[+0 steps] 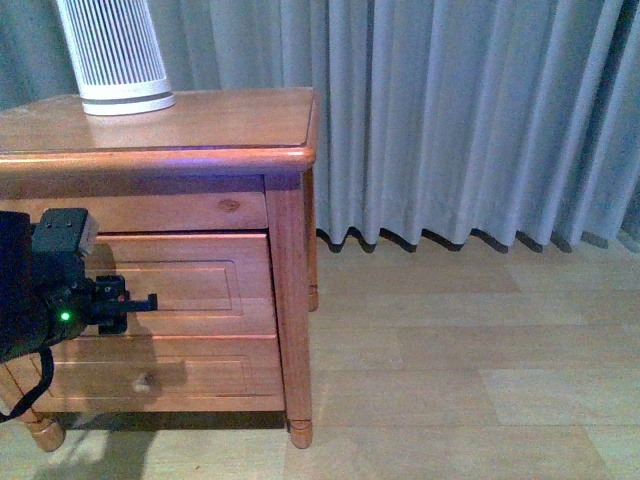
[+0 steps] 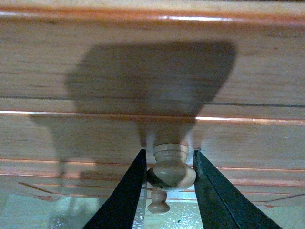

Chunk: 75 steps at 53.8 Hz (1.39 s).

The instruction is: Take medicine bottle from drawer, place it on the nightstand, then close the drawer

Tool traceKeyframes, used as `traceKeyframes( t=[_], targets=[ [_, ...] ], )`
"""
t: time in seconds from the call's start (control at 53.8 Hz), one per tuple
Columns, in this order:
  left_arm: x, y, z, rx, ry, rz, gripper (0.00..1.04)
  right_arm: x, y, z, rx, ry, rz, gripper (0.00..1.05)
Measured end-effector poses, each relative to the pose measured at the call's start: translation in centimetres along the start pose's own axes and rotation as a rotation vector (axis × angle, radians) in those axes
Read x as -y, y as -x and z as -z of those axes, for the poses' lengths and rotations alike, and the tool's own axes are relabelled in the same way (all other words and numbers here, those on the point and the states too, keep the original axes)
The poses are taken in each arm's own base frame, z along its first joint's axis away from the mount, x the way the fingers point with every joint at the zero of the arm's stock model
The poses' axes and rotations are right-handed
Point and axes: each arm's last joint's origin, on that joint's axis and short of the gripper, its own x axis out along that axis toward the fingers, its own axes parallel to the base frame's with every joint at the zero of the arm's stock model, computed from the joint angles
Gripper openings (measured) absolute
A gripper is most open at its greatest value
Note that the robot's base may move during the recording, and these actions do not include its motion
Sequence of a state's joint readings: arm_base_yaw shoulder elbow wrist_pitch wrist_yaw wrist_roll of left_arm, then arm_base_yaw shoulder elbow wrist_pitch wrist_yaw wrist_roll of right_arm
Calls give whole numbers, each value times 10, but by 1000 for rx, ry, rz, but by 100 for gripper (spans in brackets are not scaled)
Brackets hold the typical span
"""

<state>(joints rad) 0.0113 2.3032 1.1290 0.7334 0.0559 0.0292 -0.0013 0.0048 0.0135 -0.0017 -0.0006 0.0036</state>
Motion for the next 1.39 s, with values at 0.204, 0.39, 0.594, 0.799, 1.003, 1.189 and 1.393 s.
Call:
traceKeyframes(
  t=[0.204,0.39,0.594,0.799,1.003,1.189,1.393],
  targets=[
    [2,30,18,-5,7,-15,25,0,0,0,0,0,0,98],
    [6,78,44,-18,24,-29,25,0,0,0,0,0,0,98],
    [15,133,74,-48,48,-37,25,0,0,0,0,0,0,98],
    [23,177,96,-70,65,-40,25,0,0,0,0,0,0,98],
    [23,195,109,-136,82,-4,48,0,0,0,0,0,0,98],
    [6,207,96,-121,61,-50,80,0,0,0,0,0,0,98],
    [-21,235,61,-112,58,-99,98,0,0,0,0,0,0,98]
  ],
)
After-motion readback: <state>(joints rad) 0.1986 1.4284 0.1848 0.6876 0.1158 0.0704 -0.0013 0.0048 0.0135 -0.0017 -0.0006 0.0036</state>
